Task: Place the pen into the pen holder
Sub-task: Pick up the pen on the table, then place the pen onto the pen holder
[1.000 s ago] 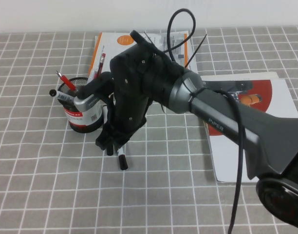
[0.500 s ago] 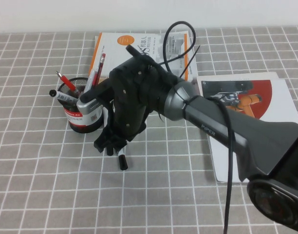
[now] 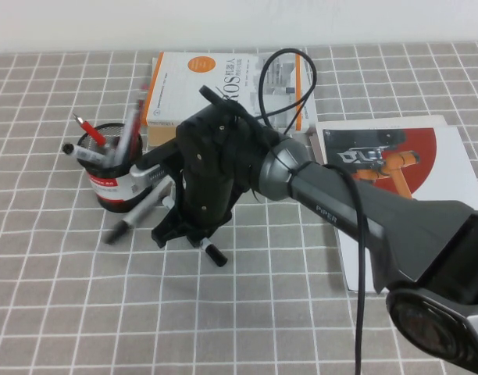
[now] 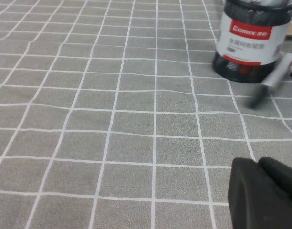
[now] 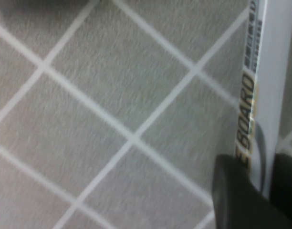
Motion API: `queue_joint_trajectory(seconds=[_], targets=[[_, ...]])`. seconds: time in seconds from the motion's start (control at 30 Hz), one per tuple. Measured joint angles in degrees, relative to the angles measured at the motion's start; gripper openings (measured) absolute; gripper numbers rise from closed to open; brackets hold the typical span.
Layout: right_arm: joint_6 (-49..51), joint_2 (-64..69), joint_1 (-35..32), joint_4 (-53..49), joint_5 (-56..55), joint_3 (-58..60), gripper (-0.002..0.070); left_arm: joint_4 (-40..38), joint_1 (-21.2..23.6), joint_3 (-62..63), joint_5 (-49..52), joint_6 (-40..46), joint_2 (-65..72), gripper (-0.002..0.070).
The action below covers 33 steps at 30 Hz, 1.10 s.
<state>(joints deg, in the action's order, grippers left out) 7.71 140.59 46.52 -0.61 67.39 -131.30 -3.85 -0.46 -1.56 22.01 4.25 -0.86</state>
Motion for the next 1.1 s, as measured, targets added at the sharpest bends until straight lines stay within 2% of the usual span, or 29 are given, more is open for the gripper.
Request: queue_joint_trajectory(seconds=[0.33, 0.47, 0.57, 0.73, 0.9, 1.0, 1.1], targets=[[-1.43, -2.53, 0.00, 2.61, 2.41, 3.96, 0.0097, 0.00, 0.00, 0.00, 0.00, 0.00, 0.00, -0.0003], [-1.56, -7.36, 0.00, 1.73, 2.49, 11.36, 0.0097, 0.00, 0.00, 0.00, 0.00, 0.00, 0.00, -0.0003], [-1.56, -13.46, 0.00, 1.34, -1.80, 19.78, 0.0097, 0.00, 0.00, 0.00, 0.00, 0.00, 0.00, -0.0003], [-2.46, -28.45, 0.00, 4.63, -21.53, 39.57, 0.0097, 0.00, 0.00, 0.00, 0.00, 0.00, 0.00, -0.0003], [-9.72, -42.97, 0.00, 17.65, -49.57, 60.88, 0.0096, 0.00, 0.00, 0.00, 0.00, 0.00, 0.00, -0.0003], [-12.12, -48.10, 0.00, 22.92, -64.80, 68.48, 0.0096, 0.00, 0.00, 0.00, 0.00, 0.00, 0.00, -0.0003], [-12.07, -49.80, 0.00, 24.67, -74.87, 71.79, 0.0096, 0.00, 0.00, 0.00, 0.00, 0.00, 0.00, -0.0003]])
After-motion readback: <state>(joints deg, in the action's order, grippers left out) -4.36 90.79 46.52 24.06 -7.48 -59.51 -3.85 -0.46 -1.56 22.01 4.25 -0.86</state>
